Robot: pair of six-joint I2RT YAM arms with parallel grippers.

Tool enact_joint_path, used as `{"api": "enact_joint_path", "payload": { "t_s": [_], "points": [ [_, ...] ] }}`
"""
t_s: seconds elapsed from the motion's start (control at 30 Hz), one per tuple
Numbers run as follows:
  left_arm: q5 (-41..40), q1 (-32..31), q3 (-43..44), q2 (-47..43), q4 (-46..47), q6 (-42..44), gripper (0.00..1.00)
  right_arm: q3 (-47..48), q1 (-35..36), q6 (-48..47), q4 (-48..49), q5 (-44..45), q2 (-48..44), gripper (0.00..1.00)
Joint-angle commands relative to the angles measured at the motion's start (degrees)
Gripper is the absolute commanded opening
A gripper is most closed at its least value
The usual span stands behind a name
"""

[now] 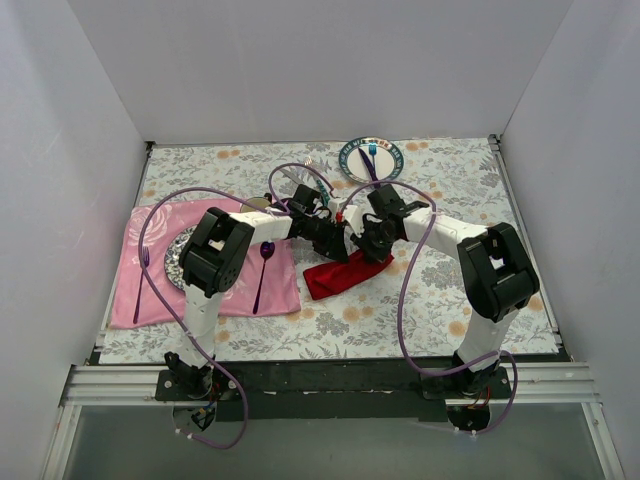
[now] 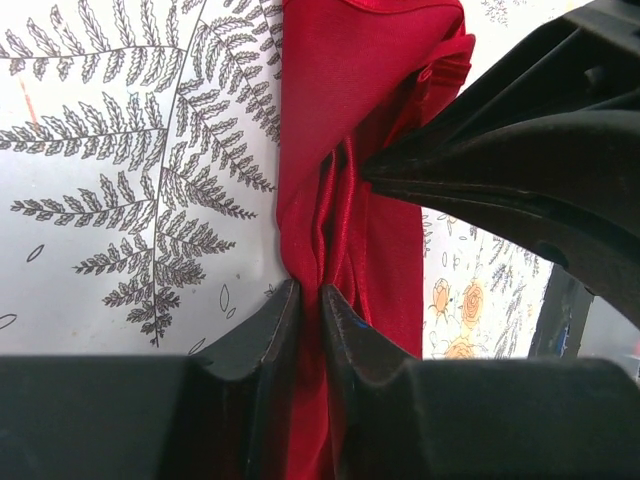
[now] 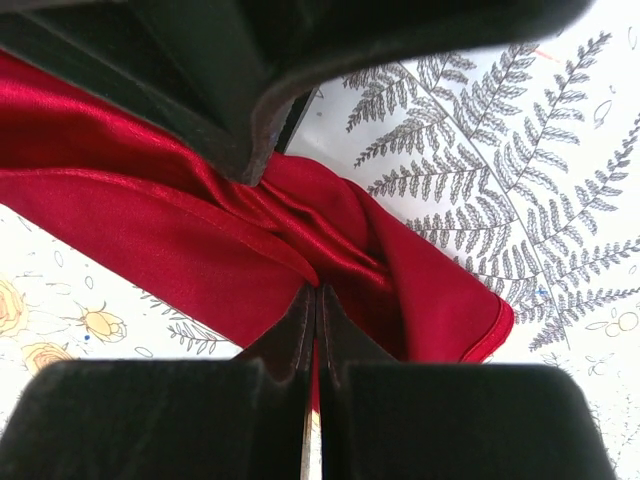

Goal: Fold the napkin into a case and place the utensils inside

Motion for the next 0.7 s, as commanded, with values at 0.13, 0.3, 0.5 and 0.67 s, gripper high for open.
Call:
{"api": "enact_joint_path", "payload": {
  "t_s": [0.13,0.3,0.5,0.67],
  "points": [
    [-0.9,-1.4,0.5,1.2,-3.4,3.8,0.07,4.1,0.3,1.9,3.2,-2.0,-0.9,0.01],
    [-0.6,-1.4,0.7,1.5,-3.6,3.8,0.04,2.7,0.4,2.0,5.3,0.3,0.1,0.01],
    [0.5,-0.8,0.4,1.5,-3.4,2.5,0.08,0.2,0.3,5.3,9.5,1.8,1.3,0.01],
    [1.1,-0.6,0.8,1.9,-3.5,1.5,0.17,-0.5,0.4,6.7,10.8,2.0,2.9,0.01]
  ]
}}
